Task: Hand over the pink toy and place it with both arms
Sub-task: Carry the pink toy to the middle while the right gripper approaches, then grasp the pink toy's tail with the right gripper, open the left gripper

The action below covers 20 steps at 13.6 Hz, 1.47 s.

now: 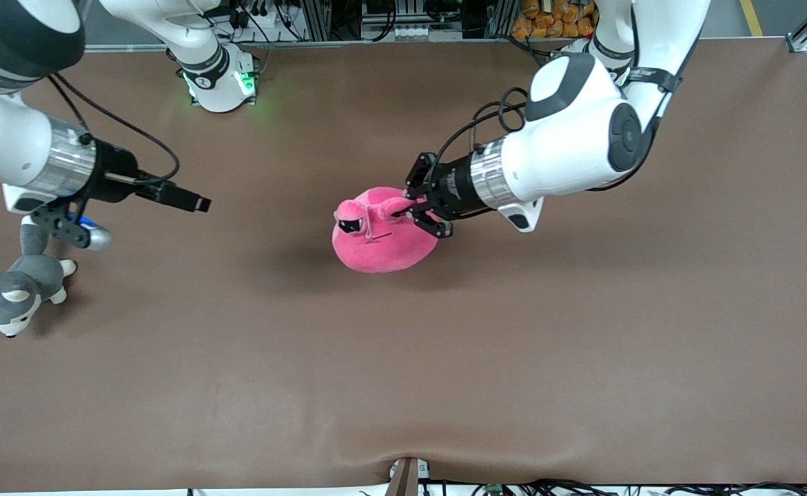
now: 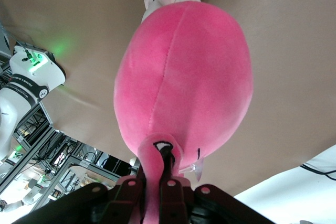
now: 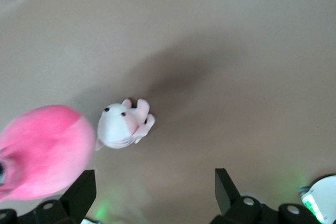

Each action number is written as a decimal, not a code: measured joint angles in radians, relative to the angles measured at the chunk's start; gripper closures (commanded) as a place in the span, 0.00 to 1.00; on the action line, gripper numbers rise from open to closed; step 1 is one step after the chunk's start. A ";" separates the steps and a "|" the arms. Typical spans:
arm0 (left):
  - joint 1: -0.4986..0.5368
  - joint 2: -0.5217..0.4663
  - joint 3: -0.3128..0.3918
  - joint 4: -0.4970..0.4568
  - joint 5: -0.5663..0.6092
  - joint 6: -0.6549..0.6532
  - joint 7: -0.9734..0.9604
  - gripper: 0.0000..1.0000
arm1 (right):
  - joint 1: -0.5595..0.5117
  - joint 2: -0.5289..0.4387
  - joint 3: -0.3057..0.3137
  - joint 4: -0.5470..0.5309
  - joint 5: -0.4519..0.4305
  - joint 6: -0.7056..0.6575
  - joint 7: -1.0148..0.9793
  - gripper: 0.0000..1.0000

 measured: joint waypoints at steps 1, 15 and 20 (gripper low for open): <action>-0.013 0.007 0.000 0.000 0.000 0.022 -0.017 1.00 | 0.015 0.000 0.000 0.002 0.004 0.000 0.023 0.00; -0.122 0.042 0.000 0.000 0.000 0.167 -0.073 1.00 | 0.194 0.124 0.001 0.077 0.011 0.140 0.380 0.00; -0.123 0.043 0.000 0.000 0.000 0.168 -0.073 1.00 | 0.243 0.141 0.002 0.084 0.011 0.159 0.462 0.02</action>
